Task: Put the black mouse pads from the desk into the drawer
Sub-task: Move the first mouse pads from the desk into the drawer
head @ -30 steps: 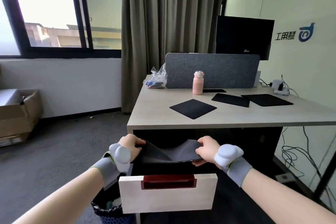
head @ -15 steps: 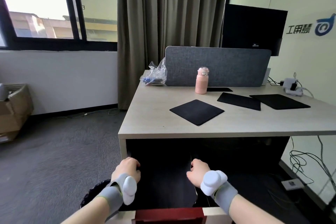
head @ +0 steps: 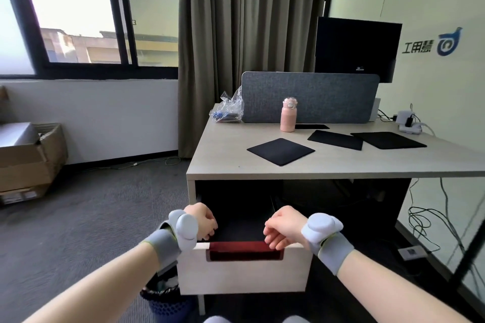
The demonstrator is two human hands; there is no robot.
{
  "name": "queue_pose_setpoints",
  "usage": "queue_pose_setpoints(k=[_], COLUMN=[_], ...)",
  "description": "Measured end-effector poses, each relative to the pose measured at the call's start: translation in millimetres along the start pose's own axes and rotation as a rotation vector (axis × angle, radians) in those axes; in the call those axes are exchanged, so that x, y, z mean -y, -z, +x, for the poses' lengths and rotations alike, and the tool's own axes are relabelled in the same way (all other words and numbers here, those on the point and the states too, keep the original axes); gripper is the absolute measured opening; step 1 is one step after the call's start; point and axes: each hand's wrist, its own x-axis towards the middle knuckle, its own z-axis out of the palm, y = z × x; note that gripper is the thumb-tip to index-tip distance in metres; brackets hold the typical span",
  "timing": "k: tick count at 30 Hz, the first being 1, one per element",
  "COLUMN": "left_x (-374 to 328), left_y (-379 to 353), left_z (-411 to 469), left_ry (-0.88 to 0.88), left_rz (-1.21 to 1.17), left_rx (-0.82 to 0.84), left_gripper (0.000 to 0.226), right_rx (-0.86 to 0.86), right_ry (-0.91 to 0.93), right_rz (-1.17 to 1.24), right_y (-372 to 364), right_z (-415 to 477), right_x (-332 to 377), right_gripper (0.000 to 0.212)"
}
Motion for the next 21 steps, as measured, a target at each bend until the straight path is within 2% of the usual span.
queue_pose_setpoints(k=[4, 8, 15, 21], left_x=[10, 16, 19, 10], left_y=[-13, -26, -26, -22], left_z=[-34, -37, -14, 33], left_ry=[0.053, 0.092, 0.087, 0.1], left_rz=[0.195, 0.34, 0.19, 0.122], left_rx=[0.13, 0.044, 0.04, 0.016], left_gripper=[0.022, 0.023, 0.015, 0.013], right_rx=[0.088, 0.044, -0.058, -0.033], right_ry=[-0.087, -0.121, -0.111, -0.131], right_rz=[0.166, 0.342, 0.403, 0.424], right_y=[-6, -9, -13, 5], right_z=[-30, -29, -5, 45], right_x=[-17, -24, -20, -3], right_gripper=[0.033, 0.036, 0.033, 0.029])
